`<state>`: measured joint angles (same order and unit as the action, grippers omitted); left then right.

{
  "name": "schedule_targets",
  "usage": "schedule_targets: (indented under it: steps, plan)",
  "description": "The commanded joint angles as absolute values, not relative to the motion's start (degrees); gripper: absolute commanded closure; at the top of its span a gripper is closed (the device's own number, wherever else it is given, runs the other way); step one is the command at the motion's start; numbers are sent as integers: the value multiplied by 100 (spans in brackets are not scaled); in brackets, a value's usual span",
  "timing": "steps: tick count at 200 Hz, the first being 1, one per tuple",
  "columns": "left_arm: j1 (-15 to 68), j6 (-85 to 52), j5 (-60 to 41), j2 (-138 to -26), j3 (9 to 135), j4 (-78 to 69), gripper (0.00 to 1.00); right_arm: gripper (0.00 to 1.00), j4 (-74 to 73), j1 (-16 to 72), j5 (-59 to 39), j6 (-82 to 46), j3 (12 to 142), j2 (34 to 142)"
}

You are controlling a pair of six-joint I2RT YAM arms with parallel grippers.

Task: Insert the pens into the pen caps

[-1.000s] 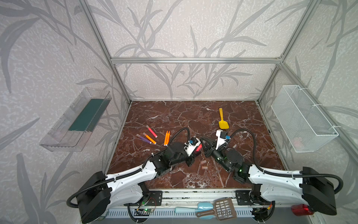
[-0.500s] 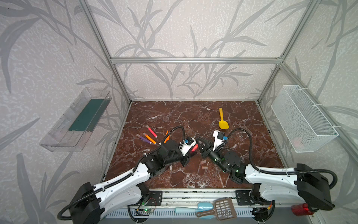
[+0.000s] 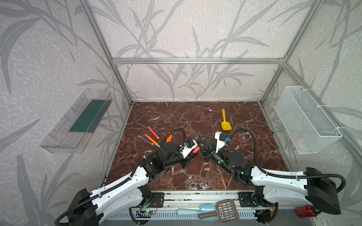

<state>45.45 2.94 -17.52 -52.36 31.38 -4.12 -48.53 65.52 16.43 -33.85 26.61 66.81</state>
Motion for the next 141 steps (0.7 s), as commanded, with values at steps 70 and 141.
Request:
schedule_targets:
  steps: [70,141]
  plan:
    - [3585,-955,1182,-4667,3731,-3350,100,100,-2707,7901,-40,-3092,1871,7424]
    - [3445,-1372,1011,-4669,3621,-4032,100,100,-4679,8086,-262,-3129,1420,7995]
